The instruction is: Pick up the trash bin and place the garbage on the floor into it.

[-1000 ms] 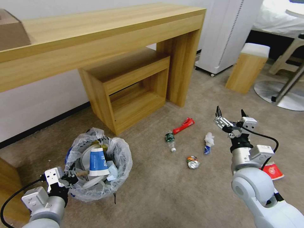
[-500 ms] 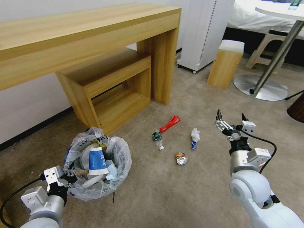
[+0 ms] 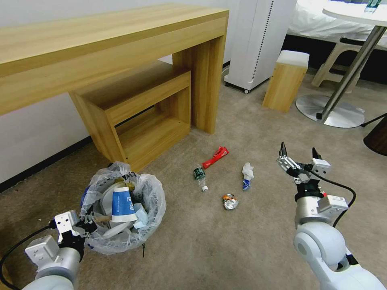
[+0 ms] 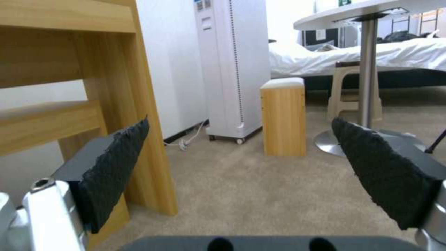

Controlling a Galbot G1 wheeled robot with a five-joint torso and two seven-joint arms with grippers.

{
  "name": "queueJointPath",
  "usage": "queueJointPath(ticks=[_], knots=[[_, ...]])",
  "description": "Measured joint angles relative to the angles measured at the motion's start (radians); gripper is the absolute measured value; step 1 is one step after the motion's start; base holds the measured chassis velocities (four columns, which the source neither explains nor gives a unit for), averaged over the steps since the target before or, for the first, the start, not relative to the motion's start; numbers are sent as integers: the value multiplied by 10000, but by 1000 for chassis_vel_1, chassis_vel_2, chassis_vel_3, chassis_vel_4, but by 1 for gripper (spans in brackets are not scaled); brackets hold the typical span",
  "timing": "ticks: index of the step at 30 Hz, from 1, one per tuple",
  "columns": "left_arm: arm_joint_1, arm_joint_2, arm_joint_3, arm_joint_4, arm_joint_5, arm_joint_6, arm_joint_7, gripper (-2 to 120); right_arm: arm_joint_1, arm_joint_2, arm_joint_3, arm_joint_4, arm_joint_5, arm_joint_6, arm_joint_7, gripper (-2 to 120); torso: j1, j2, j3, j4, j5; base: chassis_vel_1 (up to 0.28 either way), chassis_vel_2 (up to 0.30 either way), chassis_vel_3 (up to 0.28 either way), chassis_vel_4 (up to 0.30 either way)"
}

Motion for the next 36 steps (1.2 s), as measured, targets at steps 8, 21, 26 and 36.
queueJointPath(ticks=[8,21,26,36], knots=[[-34,85,91,83,1,-30,17,0,-325,291,109,164,-199,45,13,100,0,0,-1,0,0,0,0,0,0],[80,150,157,-24,125,-34,39,0,-443,487,219,334,-313,77,-2,100,0,0,-1,1,0,0,0,0,0],[133,85,184,-104,181,-38,51,0,-539,494,279,378,-352,75,-2,100,0,0,-1,0,0,-7,-10,-7,-9],[159,62,132,-163,190,-75,66,0,-566,442,319,396,-406,123,-29,100,0,0,-1,-4,0,-47,-56,-47,-47]])
